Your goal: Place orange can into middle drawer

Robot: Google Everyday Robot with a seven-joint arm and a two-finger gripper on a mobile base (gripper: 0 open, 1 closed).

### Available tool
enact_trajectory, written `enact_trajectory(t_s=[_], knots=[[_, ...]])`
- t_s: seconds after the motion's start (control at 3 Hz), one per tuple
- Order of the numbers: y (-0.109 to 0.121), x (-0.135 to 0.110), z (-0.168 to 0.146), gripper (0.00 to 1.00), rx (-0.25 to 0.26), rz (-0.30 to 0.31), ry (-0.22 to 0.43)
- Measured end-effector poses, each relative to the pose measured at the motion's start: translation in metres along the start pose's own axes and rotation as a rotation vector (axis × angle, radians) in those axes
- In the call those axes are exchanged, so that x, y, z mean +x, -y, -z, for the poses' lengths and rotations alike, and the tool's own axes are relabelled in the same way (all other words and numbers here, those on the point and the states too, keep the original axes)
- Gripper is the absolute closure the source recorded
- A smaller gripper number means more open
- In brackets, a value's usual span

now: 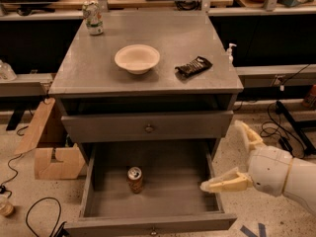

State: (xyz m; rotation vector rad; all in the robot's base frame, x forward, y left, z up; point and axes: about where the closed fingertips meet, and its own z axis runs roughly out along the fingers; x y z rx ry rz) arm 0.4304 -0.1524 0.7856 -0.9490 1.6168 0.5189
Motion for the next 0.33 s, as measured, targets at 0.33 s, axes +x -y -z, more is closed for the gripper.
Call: enact_trajectory(t_s=[0.33], knots=[[0.0234,-0.0342,0.015,0.0,0.117,0.017,0.053]])
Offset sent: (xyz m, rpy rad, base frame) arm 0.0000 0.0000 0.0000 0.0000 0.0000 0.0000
